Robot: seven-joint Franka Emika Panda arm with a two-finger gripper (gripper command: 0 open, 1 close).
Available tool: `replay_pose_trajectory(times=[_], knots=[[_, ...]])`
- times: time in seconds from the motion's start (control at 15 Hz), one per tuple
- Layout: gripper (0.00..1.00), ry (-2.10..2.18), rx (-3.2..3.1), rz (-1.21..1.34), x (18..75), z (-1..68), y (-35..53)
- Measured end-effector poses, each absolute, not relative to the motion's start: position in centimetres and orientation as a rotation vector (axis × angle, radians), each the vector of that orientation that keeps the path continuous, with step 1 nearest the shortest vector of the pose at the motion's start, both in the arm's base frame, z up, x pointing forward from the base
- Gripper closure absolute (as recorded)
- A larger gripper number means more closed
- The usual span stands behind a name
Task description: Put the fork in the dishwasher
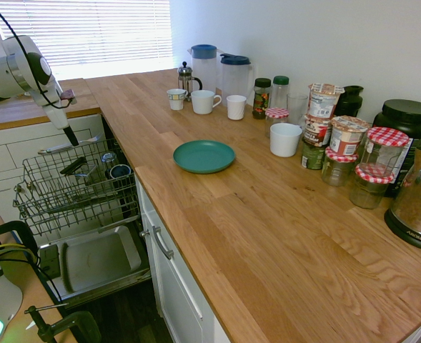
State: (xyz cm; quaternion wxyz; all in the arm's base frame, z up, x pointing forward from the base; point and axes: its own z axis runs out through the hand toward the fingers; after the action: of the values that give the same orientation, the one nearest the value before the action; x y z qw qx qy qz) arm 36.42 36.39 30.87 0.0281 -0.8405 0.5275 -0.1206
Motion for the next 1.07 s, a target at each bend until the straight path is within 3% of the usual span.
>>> replay_pose_trajectory(times=[0.67,1.07], knots=[[1.0,1.603,-2.661,-0.235,38.0,16.9,39.4],[1.0,1.665,-2.609,-0.216,38.7,15.1,38.9]])
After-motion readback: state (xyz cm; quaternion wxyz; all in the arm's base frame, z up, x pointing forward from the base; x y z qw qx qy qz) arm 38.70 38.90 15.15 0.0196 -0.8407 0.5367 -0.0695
